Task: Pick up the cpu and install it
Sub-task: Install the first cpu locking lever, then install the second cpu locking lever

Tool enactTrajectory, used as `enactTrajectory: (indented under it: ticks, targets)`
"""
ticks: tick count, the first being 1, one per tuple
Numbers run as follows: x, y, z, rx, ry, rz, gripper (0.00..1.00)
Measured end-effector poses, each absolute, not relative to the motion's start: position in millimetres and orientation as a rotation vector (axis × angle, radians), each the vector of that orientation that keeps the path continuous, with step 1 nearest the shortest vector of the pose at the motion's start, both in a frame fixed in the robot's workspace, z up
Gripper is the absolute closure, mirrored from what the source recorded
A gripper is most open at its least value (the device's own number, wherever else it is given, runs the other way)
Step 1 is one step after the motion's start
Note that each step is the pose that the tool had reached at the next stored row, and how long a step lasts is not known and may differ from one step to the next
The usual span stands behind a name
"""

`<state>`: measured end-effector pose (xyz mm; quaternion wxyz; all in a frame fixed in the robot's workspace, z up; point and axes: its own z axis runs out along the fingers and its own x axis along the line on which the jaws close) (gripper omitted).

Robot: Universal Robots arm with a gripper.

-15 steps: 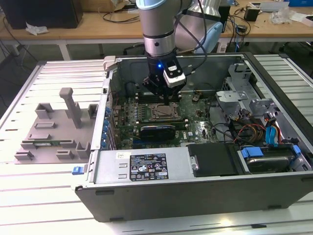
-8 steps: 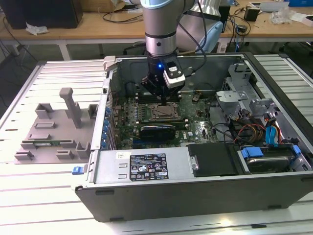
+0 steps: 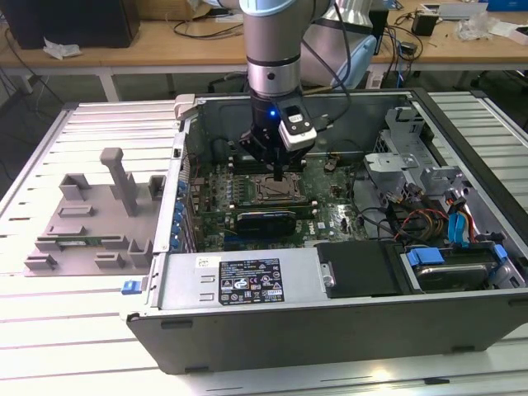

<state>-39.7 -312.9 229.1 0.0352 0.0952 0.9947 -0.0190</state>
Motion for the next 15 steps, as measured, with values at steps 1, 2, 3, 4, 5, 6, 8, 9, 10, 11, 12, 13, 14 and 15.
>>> enactTrajectory:
  ticks: [1,2,3,4,5,6,8,9,10,11,12,13,14,15]
  targets:
    - [-39.7,-312.9,231.7,0.293,3.057,-0.058,0.89]
    - [-39.6,-312.9,233.5,0.292,3.057,-0.058,0.89]
    - [-39.7,-312.9,236.0,0.293,3.057,-0.058,0.89]
    - [-39.7,-312.9,237.1,0.293,3.057,-0.059,0.89]
    - [-39.6,-312.9,237.6,0.293,3.057,-0.058,0.89]
    - [-39.6,-312.9,237.6,0.293,3.058,-0.058,0.89]
    - [-39.6,-312.9,237.6,0.293,3.058,-0.059,0.89]
    - [-39.7,-312.9,237.6,0.293,3.058,-0.059,0.89]
    - [-39.7,-312.9,237.6,0.293,3.058,-0.059,0.89]
    - [-39.7,-312.9,237.6,0.293,3.060,-0.059,0.89]
    - [-39.7,-312.9,237.6,0.293,3.062,-0.059,0.89]
    - [-39.7,-312.9,237.6,0.293,3.062,-0.059,0.89]
    - [-39.6,-312.9,237.6,0.293,3.062,-0.059,0.89]
    - [-39.5,-313.2,237.5,0.292,3.062,-0.059,0.89]
